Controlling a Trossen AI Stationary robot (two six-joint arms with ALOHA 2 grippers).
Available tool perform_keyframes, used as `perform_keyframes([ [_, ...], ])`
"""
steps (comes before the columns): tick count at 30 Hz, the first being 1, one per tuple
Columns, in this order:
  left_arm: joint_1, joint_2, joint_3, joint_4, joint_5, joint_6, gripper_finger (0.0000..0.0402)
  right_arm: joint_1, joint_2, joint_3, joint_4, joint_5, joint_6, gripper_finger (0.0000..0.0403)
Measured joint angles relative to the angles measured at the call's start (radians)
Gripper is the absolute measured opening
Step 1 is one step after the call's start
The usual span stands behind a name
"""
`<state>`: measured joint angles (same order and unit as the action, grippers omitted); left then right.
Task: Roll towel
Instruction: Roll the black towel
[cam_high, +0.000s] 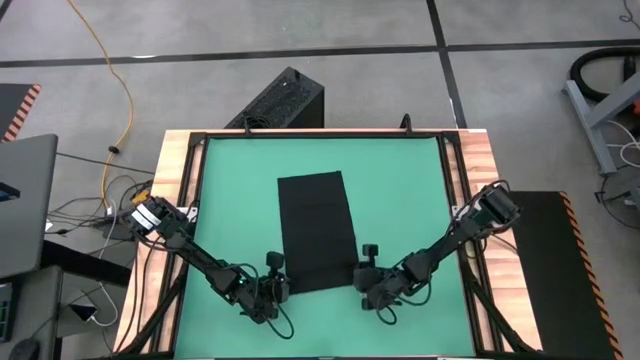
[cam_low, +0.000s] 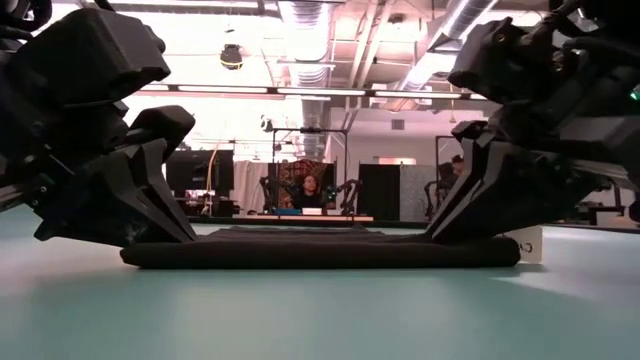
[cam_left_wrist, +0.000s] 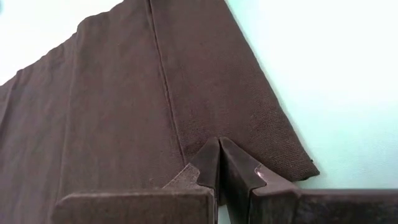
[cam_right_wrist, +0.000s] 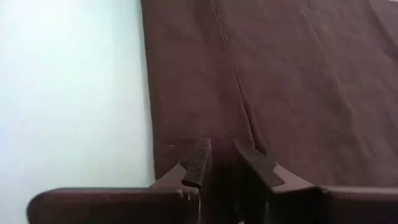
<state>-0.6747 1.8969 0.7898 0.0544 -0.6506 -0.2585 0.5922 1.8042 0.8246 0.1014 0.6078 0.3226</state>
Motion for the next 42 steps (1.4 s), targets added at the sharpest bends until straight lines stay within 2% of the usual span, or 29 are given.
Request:
perform_keyframes([
  [4, -0.001, 0.0, 0.0, 0.0, -0.001, 0.007, 0.0, 0.015, 0.0, 0.0, 0.005, -0.003, 0.043, 0.0085],
  [6, -0.002, 0.001, 0.0, -0.001, -0.001, 0.007, 0.0, 0.024, 0.0, 0.001, 0.017, 0.036, 0.036, 0.0086],
  [9, -0.007, 0.001, 0.0, -0.006, -0.001, 0.01, 0.0, 0.033, -0.016, 0.021, 0.025, 0.12, -0.04, 0.0089],
  [13, -0.018, 0.0, 0.0, -0.031, 0.0, 0.013, 0.0, 0.032, -0.063, 0.052, 0.057, 0.091, -0.199, 0.0106],
  [16, -0.026, -0.001, 0.0, -0.042, -0.001, 0.014, 0.0, 0.028, -0.083, 0.058, 0.028, -0.04, -0.314, 0.0141],
  [20, -0.032, -0.002, 0.0, -0.044, -0.001, 0.029, 0.0, 0.021, -0.084, 0.057, -0.01, -0.175, -0.374, 0.0217],
  [23, -0.038, -0.002, 0.0, -0.057, 0.0, 0.029, 0.0, 0.02, -0.081, 0.056, -0.022, -0.213, -0.391, 0.0266],
  [25, -0.038, -0.003, 0.002, -0.071, 0.001, 0.028, 0.0, 0.021, -0.081, 0.055, -0.022, -0.196, -0.436, 0.028],
  [28, -0.039, -0.004, 0.002, -0.086, 0.001, 0.027, 0.0, 0.021, -0.081, 0.055, -0.043, -0.169, -0.478, 0.0284],
  [32, -0.039, -0.004, 0.002, -0.087, -0.002, 0.028, 0.0, 0.004, -0.08, 0.041, -0.068, -0.175, -0.457, 0.0285],
  [42, -0.039, -0.004, 0.002, -0.082, -0.006, 0.029, 0.0, -0.039, -0.079, -0.141, 0.21, -0.19, -0.45, 0.0285],
])
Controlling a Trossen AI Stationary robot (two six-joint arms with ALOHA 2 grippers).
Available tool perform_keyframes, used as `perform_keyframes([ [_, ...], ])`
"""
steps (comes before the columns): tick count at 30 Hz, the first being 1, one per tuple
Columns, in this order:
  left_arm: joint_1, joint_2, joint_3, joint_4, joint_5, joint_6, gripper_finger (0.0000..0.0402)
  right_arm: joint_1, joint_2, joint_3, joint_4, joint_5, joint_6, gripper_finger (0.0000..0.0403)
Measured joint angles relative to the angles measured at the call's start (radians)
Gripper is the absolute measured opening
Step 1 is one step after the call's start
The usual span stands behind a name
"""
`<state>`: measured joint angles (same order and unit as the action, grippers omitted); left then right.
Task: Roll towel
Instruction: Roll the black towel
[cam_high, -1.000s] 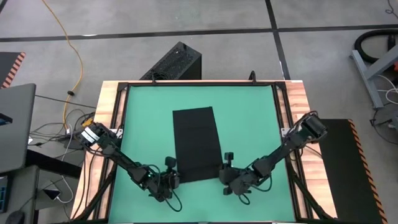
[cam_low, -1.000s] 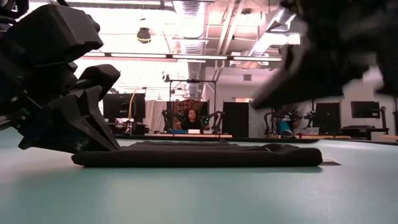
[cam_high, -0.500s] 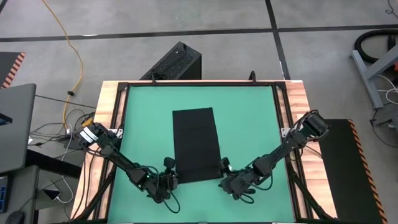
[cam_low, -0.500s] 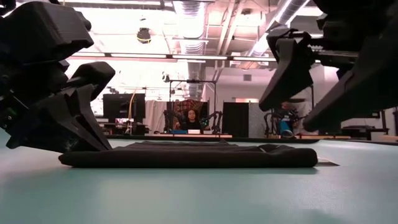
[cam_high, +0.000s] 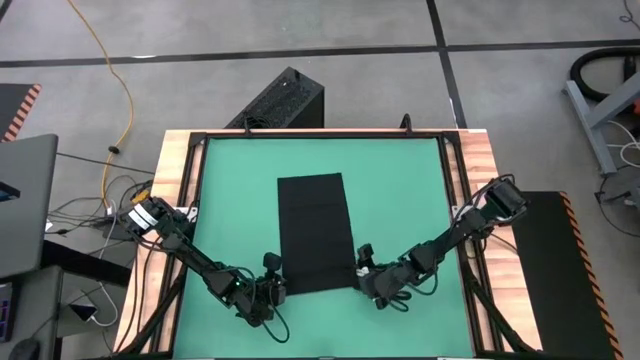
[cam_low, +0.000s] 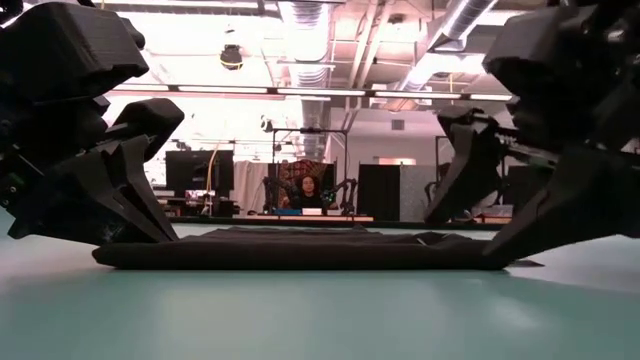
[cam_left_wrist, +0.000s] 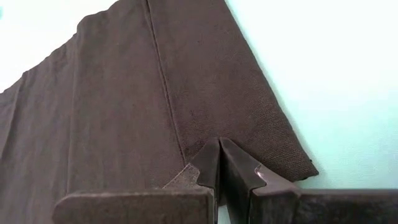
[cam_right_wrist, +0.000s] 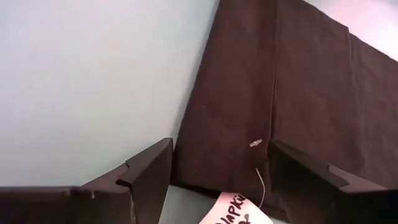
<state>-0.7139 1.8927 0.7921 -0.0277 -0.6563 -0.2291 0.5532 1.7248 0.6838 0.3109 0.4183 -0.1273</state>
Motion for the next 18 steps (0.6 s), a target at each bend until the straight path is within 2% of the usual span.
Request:
perform_keyframes([
  [5, 0.0, 0.0, 0.0, 0.0, -0.001, 0.0, 0.0, -0.001, 0.0, -0.078, 0.117, 0.007, 0.01, 0.0285],
  [15, 0.016, 0.0, 0.0, 0.009, -0.005, 0.009, 0.0, -0.028, -0.001, -0.136, 0.165, -0.01, 0.052, 0.0285],
  [18, 0.018, 0.0, -0.001, 0.011, -0.006, 0.01, 0.0, -0.044, 0.036, -0.136, 0.215, -0.034, 0.045, 0.0285],
])
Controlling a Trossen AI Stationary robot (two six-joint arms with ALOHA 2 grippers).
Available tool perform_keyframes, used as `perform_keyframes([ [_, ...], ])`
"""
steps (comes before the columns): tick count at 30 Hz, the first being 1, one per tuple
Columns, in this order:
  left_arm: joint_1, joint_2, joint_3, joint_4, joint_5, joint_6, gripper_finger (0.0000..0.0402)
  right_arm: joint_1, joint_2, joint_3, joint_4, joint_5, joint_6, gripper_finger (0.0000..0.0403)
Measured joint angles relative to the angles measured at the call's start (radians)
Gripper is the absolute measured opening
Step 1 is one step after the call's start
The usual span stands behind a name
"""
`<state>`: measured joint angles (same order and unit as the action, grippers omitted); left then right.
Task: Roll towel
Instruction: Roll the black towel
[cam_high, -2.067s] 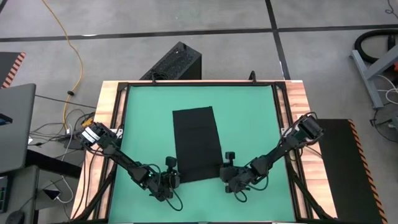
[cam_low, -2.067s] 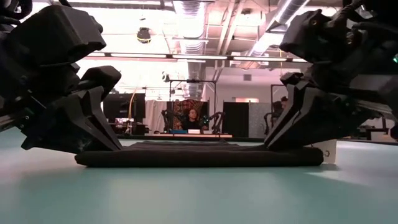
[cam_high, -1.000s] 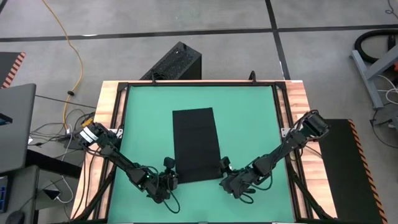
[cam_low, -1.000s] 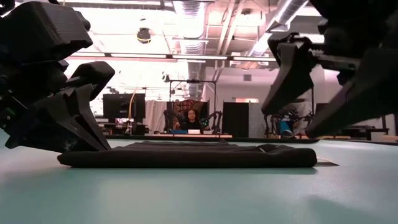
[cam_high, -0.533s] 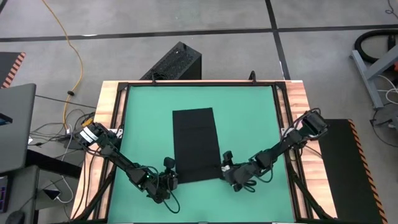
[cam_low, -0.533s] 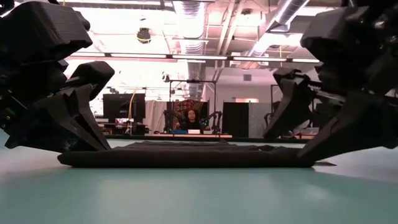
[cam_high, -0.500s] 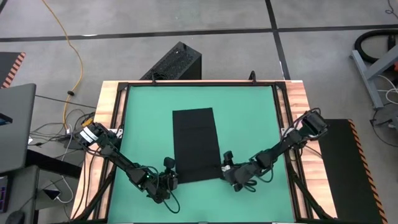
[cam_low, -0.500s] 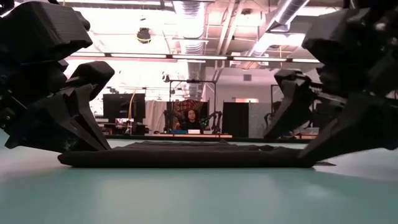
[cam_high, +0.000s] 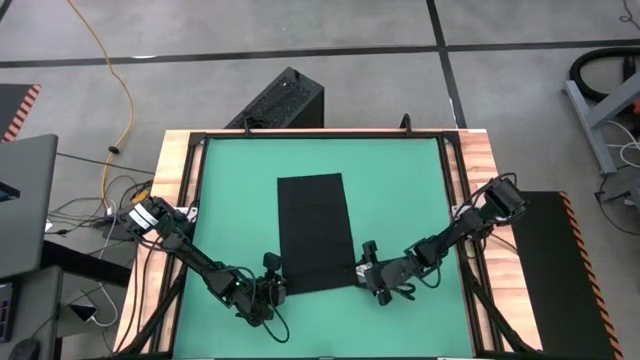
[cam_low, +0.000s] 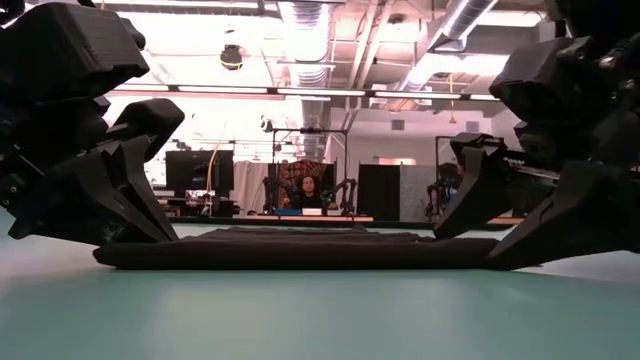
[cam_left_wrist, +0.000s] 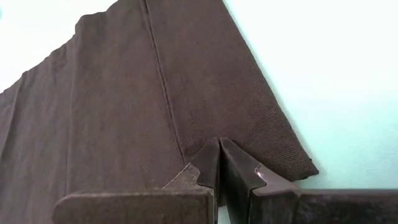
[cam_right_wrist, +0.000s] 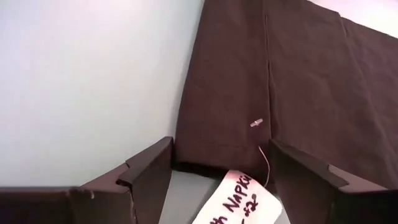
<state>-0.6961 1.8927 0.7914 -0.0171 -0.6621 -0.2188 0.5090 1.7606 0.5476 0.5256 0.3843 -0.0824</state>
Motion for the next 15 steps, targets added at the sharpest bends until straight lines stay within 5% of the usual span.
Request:
perform_keyframes([
  [8, 0.0, 0.0, 0.0, 0.001, -0.001, -0.001, 0.0, -0.017, 0.125, 0.006, 0.113, -0.012, 0.028, 0.028],
  [15, 0.001, 0.0, 0.0, 0.001, -0.002, 0.001, 0.0, -0.032, 0.152, 0.007, 0.118, -0.024, 0.161, 0.0221],
])
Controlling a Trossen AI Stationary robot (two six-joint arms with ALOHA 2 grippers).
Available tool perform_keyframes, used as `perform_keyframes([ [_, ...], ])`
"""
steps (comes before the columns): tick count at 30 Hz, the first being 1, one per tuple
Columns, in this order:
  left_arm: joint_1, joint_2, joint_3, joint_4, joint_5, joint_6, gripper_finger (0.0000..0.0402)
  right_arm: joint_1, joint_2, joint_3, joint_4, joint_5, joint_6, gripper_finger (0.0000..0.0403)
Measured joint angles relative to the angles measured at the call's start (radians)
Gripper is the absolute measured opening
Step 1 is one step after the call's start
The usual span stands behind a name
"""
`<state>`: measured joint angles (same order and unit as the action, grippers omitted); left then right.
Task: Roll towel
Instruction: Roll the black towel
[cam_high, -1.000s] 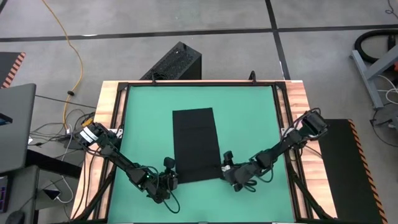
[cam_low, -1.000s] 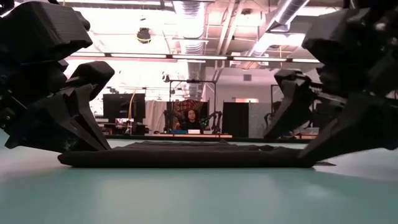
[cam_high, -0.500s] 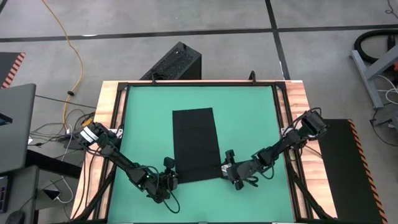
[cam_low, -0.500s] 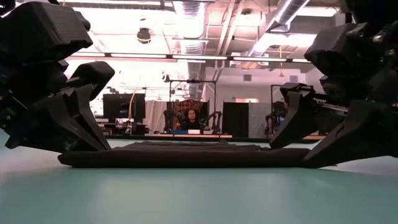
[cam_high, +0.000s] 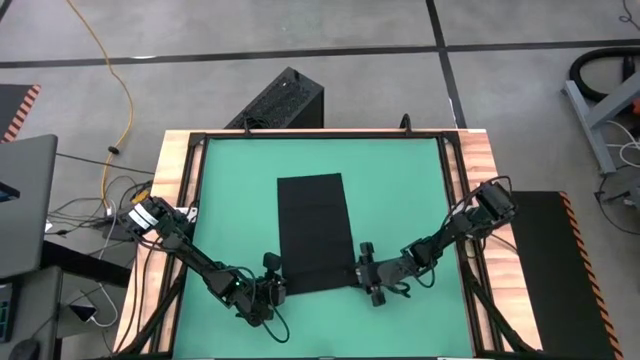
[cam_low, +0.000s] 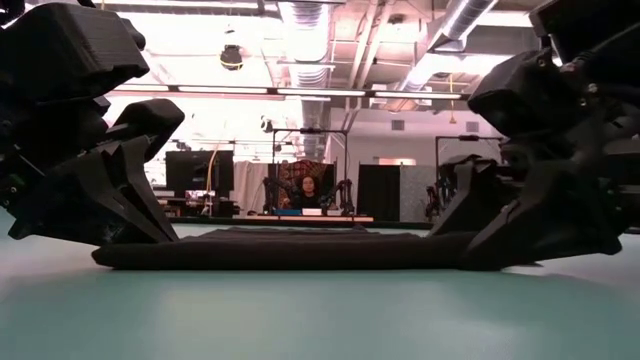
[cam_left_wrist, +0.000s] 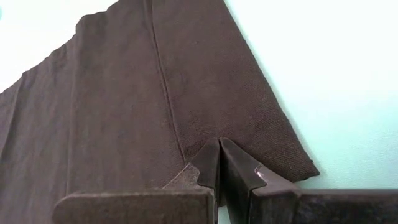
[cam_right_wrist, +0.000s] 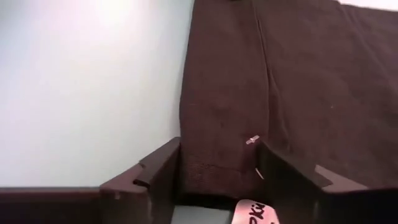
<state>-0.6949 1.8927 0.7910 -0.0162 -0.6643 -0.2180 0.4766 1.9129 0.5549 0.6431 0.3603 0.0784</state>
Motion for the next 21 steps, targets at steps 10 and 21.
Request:
perform_keyframes([
  [10, -0.009, -0.032, -0.003, 0.003, -0.006, 0.01, 0.0, -0.005, 0.002, 0.0, -0.01, 0.031, 0.141, 0.0068],
  [21, -0.022, -0.143, -0.009, -0.037, -0.071, 0.077, 0.0, -0.011, 0.001, -0.002, 0.039, -0.015, 0.29, 0.0023],
])
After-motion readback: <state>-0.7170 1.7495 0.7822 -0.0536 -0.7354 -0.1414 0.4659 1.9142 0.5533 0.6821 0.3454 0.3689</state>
